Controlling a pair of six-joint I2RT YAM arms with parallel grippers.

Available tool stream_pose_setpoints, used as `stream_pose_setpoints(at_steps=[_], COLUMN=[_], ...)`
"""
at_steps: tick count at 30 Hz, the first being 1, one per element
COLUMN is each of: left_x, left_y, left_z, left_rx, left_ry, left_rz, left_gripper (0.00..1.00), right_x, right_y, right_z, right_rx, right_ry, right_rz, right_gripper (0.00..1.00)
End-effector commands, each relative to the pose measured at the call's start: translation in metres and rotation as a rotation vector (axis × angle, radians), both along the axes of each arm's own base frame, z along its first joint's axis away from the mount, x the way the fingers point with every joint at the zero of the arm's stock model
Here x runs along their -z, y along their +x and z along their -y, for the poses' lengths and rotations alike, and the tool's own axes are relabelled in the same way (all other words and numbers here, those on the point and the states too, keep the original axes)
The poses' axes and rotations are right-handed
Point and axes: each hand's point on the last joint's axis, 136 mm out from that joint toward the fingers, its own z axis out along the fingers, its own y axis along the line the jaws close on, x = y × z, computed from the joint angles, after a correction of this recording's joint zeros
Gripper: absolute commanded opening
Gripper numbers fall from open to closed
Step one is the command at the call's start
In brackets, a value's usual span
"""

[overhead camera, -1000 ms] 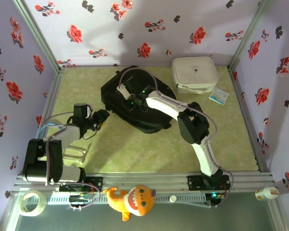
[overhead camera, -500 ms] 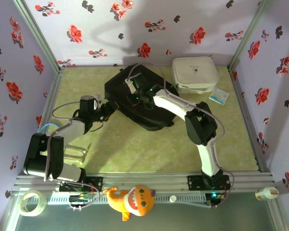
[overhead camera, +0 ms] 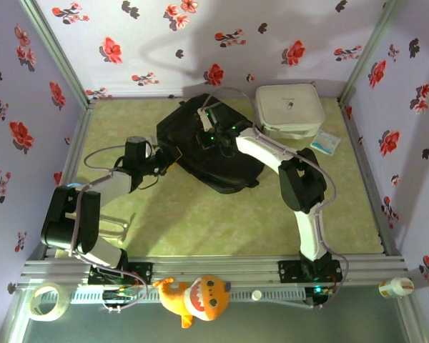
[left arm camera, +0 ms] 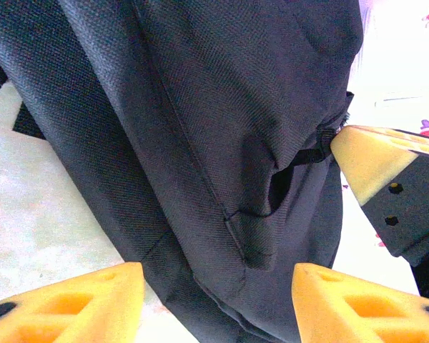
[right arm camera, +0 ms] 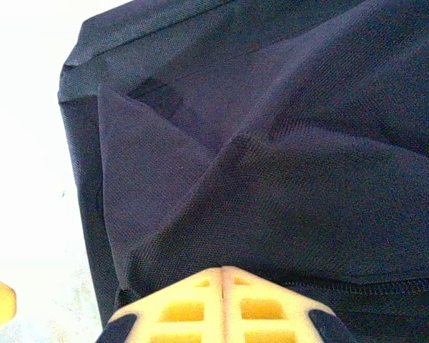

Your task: Pack the student bag

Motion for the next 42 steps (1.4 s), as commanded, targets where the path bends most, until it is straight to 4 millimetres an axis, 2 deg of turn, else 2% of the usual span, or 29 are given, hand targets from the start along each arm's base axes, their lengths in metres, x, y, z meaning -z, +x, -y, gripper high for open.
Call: stream_pose_setpoints(at_steps=[1, 6, 10, 15, 18, 22, 24, 31, 36, 38, 41, 42], left_x=[-0.013, -0.008, -0.001, 0.018, 0.025, 0.028, 0.027, 0.024, 0.036, 0.038, 0.040, 0.039], left_y=[0.012, 0.017, 0.020, 0.024, 0.029, 0.030, 0.026, 0.000, -0.029, -0.037, -0.040, -0.040], left_z=[0.013, 0.028, 0.041, 0.051, 0.052, 0.046, 0.045, 0.044, 0.037, 0.035, 0.035, 0.036], left_rx=[0.019, 0.040, 0.052, 0.032, 0.014, -0.010, -0.002, 0.069, 0.114, 0.137, 0.156, 0.159], left_ry=[-0.020, -0.004, 0.018, 0.058, 0.071, 0.095, 0.100, 0.091, 0.111, 0.126, 0.135, 0.132], left_rz=[0.034, 0.009, -0.011, -0.062, -0.075, -0.069, -0.061, -0.037, -0.075, -0.069, -0.061, -0.056], left_gripper=[0.57, 0.56, 0.55, 0.48, 0.33, 0.08, 0.00, 0.00, 0.00, 0.00, 0.00, 0.00], right_x=[-0.007, -0.010, -0.015, -0.023, -0.022, -0.017, -0.013, -0.007, -0.008, -0.010, -0.017, -0.019], right_y=[0.000, 0.001, 0.006, 0.008, 0.010, 0.020, 0.025, 0.037, 0.046, 0.045, 0.028, 0.019], right_z=[-0.005, -0.003, 0.007, 0.016, 0.023, 0.047, 0.058, 0.084, 0.104, 0.098, 0.065, 0.053], right_rx=[-0.004, 0.015, 0.072, 0.122, 0.162, 0.285, 0.339, 0.474, 0.551, 0.509, 0.331, 0.259], right_ry=[0.041, 0.054, 0.061, 0.098, 0.091, 0.035, 0.018, -0.013, -0.036, -0.026, 0.044, 0.062], right_rz=[0.001, 0.001, 0.006, 0.005, 0.011, 0.026, 0.023, 0.028, 0.049, 0.042, -0.012, -0.023], right_gripper=[0.01, 0.00, 0.00, 0.00, 0.00, 0.00, 0.00, 0.00, 0.00, 0.00, 0.00, 0.03])
